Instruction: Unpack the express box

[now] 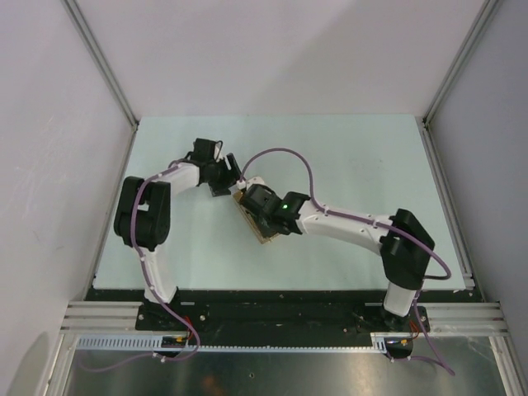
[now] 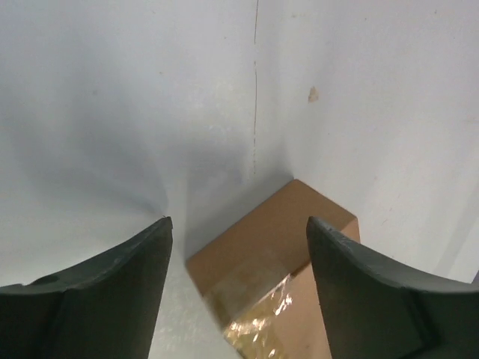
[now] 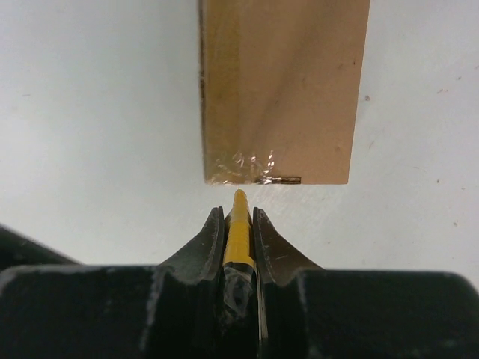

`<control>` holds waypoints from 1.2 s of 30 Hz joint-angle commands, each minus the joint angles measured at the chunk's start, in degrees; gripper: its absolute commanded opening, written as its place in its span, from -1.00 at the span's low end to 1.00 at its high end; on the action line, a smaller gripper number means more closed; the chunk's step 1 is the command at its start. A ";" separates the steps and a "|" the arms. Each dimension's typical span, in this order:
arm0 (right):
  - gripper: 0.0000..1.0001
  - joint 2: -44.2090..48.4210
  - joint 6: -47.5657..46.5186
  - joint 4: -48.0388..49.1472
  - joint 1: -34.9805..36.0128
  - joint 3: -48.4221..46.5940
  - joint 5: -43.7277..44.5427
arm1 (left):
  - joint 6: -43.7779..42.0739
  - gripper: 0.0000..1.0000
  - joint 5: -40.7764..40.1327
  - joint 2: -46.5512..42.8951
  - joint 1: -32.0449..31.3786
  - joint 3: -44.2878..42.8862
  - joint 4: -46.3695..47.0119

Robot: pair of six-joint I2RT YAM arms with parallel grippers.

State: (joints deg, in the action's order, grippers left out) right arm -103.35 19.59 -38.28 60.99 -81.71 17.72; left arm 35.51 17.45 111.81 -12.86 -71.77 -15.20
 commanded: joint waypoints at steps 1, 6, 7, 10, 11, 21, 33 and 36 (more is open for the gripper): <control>-1.00 7.63 -4.91 3.21 0.00 -1.34 -8.02 | -3.42 0.62 1.80 -7.82 2.84 0.05 -1.40; -1.00 9.57 -8.08 4.61 -1.22 -1.96 -10.07 | -5.98 0.74 -0.66 -13.62 3.37 1.27 -5.27; -1.00 9.48 -8.34 5.40 -1.31 -1.96 -9.29 | -5.98 0.74 0.38 -14.33 3.37 1.89 -5.36; -1.00 7.99 -7.73 9.71 -1.14 -1.96 -5.78 | -5.19 0.64 4.14 -16.00 3.37 4.79 -5.72; -1.00 7.73 -7.38 10.76 -1.14 -1.96 -4.89 | -5.45 0.60 5.73 -16.10 3.37 6.10 -5.72; -1.00 2.98 -7.02 27.91 -1.23 2.35 1.70 | -7.82 0.39 12.60 -13.64 0.39 9.81 -5.63; -1.00 -0.62 -7.29 30.99 -3.77 2.87 -0.48 | -8.87 0.14 9.36 -11.00 0.21 11.30 -5.72; -1.00 -1.06 -6.59 31.34 -4.56 3.05 -2.24 | -8.96 0.13 9.09 -10.56 0.21 11.82 -5.80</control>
State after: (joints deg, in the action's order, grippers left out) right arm -103.57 12.93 -10.31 57.21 -78.81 17.15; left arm 28.29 27.18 100.53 -12.62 -60.64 -21.52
